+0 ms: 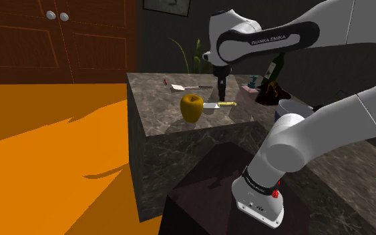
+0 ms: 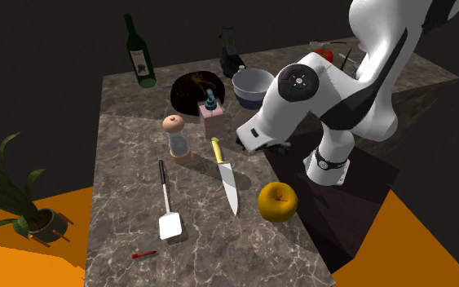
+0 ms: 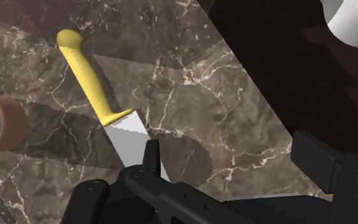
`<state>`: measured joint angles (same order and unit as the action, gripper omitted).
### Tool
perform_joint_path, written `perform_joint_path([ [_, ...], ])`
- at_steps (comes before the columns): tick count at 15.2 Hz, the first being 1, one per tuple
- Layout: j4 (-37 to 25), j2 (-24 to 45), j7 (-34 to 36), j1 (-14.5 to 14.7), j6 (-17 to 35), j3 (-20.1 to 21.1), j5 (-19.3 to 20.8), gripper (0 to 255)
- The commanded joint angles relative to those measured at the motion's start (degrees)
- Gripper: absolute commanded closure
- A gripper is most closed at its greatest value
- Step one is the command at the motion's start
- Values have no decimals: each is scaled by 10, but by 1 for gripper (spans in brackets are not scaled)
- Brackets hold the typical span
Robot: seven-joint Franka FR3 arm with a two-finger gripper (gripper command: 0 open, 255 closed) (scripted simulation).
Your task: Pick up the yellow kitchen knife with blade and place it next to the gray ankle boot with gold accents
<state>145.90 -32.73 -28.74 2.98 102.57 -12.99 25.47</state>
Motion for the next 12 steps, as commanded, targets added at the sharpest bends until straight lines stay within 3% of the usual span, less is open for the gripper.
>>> perform_joint_path([
  [1, 3, 38, -44, -1, 40, -19, 38, 0],
  [8, -4, 174, -155, -9, 174, -64, 161, 0],
  [12, 2, 201, -158, -17, 211, -76, 184, 0],
])
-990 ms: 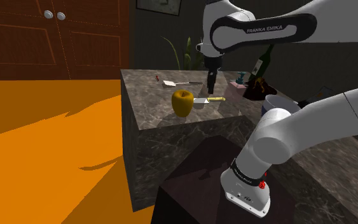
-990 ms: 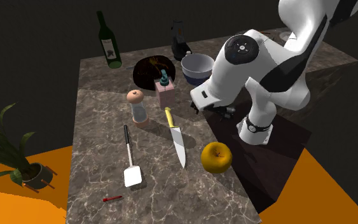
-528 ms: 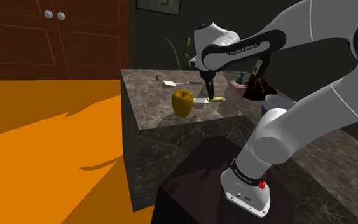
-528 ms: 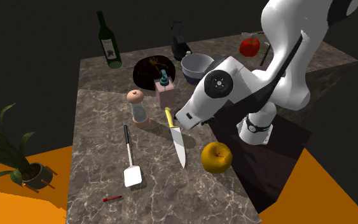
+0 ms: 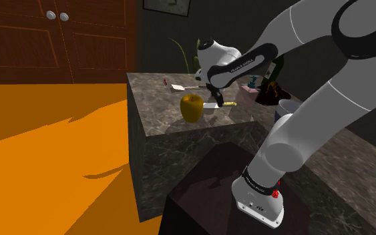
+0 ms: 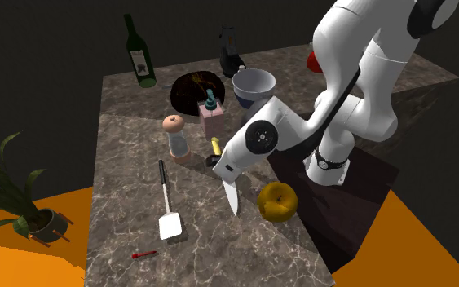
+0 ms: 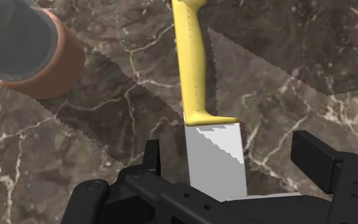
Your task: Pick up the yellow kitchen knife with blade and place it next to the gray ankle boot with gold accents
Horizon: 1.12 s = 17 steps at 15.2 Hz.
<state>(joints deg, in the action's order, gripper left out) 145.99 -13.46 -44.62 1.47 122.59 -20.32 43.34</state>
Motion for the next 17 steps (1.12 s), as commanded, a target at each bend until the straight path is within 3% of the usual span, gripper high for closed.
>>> perform_joint_path([
  [1, 3, 14, 2, -4, 19, -6, 9, 0],
  [5, 11, 33, 8, -13, 49, -17, 24, 0],
  [12, 11, 33, 8, -13, 49, -17, 24, 0],
  [13, 11, 33, 8, -13, 49, -17, 24, 255],
  [17, 10, 33, 8, -13, 49, -17, 24, 255],
])
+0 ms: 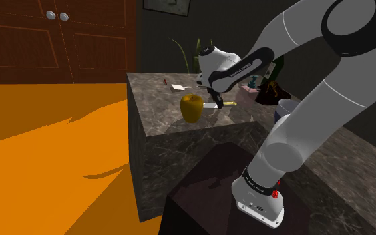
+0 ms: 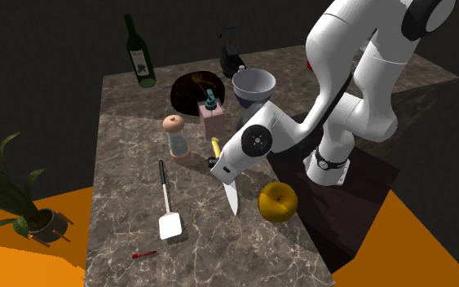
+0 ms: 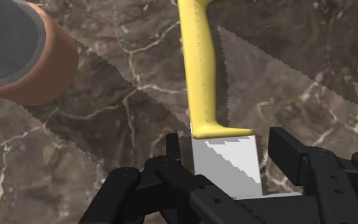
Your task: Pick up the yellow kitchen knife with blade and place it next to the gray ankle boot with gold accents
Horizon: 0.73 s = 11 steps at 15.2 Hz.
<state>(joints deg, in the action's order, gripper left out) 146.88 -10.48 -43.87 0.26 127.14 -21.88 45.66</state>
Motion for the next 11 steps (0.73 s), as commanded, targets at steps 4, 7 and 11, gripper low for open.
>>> perform_joint_path([
  [4, 1, 2, 0, 0, 1, 0, -1, 255],
  [7, -2, -10, -8, 0, -12, 1, -4, 255],
  [11, -11, -36, -26, 3, -44, 6, -15, 255],
])
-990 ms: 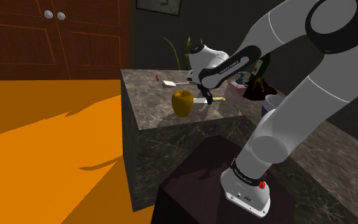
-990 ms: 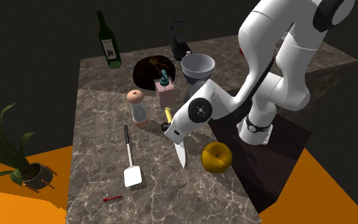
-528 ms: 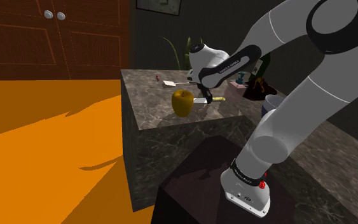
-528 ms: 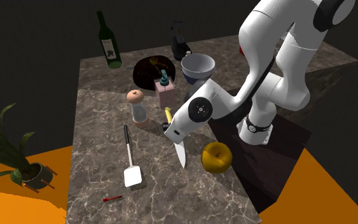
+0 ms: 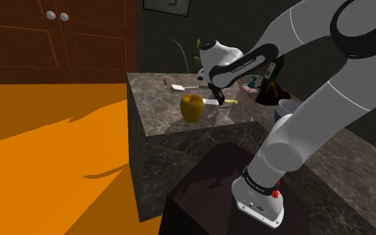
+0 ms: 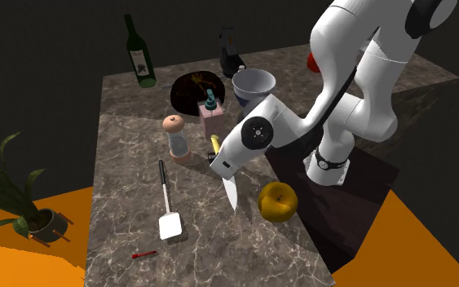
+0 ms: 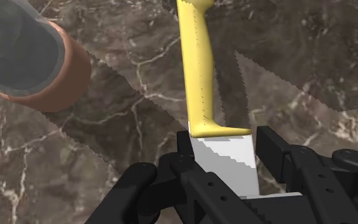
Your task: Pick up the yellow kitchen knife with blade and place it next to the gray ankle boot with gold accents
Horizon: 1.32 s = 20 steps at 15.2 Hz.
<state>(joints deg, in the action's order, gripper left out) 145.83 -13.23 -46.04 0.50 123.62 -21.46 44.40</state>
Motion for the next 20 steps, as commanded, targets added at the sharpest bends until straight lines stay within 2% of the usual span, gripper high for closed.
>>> perform_joint_path([
  [1, -4, -14, -9, 1, -17, 3, -5, 255],
  [20, -79, -95, -83, 10, -159, 28, -44, 255],
])
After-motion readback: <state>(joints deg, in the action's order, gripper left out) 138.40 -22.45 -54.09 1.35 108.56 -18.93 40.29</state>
